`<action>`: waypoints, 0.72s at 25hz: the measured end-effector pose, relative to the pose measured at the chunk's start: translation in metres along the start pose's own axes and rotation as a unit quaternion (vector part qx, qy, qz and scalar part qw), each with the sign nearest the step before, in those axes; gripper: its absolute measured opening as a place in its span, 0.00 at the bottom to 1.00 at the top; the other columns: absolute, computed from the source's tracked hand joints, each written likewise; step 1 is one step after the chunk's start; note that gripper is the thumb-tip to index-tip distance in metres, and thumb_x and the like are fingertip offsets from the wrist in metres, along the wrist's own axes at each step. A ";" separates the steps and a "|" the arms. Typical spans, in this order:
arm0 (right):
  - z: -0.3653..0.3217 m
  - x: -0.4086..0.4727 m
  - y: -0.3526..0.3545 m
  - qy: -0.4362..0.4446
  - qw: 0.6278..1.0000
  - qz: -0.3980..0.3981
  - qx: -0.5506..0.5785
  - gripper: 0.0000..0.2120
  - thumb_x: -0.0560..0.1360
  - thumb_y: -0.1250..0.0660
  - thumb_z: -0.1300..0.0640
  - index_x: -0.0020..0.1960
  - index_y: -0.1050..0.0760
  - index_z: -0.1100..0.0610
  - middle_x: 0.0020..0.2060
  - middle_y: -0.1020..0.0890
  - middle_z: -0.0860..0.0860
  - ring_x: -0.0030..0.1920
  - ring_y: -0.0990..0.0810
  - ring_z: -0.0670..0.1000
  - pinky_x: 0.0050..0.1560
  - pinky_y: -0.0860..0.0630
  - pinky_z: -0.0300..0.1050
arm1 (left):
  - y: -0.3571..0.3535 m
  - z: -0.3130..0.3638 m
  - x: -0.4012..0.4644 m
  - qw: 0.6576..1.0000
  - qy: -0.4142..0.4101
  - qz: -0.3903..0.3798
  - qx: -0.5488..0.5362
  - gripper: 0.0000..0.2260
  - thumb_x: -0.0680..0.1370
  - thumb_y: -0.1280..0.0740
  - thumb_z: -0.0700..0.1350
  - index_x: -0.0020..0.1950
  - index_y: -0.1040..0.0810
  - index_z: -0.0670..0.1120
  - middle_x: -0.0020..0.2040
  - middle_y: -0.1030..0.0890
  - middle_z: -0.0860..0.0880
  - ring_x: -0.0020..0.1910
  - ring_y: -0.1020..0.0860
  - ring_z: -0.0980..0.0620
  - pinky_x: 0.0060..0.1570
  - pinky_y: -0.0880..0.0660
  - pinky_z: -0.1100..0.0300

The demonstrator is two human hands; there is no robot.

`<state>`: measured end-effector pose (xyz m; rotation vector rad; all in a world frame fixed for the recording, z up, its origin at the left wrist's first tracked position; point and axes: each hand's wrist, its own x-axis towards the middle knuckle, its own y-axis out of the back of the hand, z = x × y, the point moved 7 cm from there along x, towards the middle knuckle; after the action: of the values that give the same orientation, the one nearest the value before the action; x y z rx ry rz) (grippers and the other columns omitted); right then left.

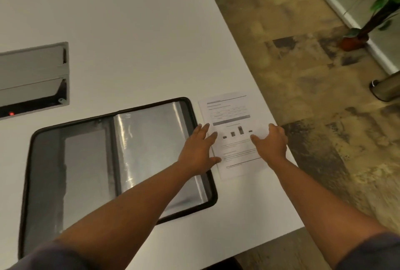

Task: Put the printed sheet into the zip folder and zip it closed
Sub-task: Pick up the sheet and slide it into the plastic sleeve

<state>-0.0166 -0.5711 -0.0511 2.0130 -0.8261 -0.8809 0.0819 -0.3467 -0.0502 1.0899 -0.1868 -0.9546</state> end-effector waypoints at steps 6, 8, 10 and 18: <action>0.020 0.031 0.006 -0.032 0.997 -0.044 0.045 0.34 0.71 0.24 0.49 0.70 0.31 0.64 0.67 0.29 0.59 0.66 0.27 0.60 0.63 0.25 0.55 | -0.024 0.007 0.027 0.991 0.052 -0.089 0.087 0.45 0.74 0.29 0.63 0.82 0.50 0.53 0.83 0.57 0.46 0.81 0.59 0.43 0.78 0.53 0.44; 0.022 0.037 0.003 -0.034 0.997 -0.061 0.044 0.32 0.70 0.24 0.47 0.67 0.28 0.62 0.64 0.25 0.58 0.62 0.24 0.60 0.59 0.22 0.56 | -0.027 0.009 0.027 0.989 0.057 -0.098 0.095 0.45 0.73 0.28 0.61 0.82 0.50 0.52 0.83 0.57 0.45 0.81 0.57 0.43 0.78 0.52 0.44; 0.020 0.041 0.002 -0.037 0.996 -0.068 0.052 0.29 0.70 0.23 0.48 0.63 0.26 0.63 0.58 0.22 0.56 0.56 0.22 0.58 0.52 0.21 0.52 | -0.026 0.011 0.027 0.989 0.062 -0.096 0.092 0.45 0.73 0.27 0.60 0.82 0.49 0.52 0.83 0.56 0.46 0.81 0.55 0.44 0.79 0.50 0.44; 0.019 0.052 -0.010 -0.108 0.967 -0.162 0.166 0.18 0.74 0.27 0.59 0.62 0.25 0.63 0.55 0.19 0.55 0.50 0.21 0.54 0.43 0.24 0.45 | -0.024 0.012 0.027 0.989 0.074 -0.087 0.095 0.45 0.72 0.26 0.61 0.81 0.47 0.54 0.83 0.54 0.48 0.81 0.52 0.44 0.77 0.46 0.44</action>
<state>-0.0011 -0.6144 -0.0836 2.4236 -0.8167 -1.2308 0.0781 -0.3779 -0.0722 1.3657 -0.0618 -1.0216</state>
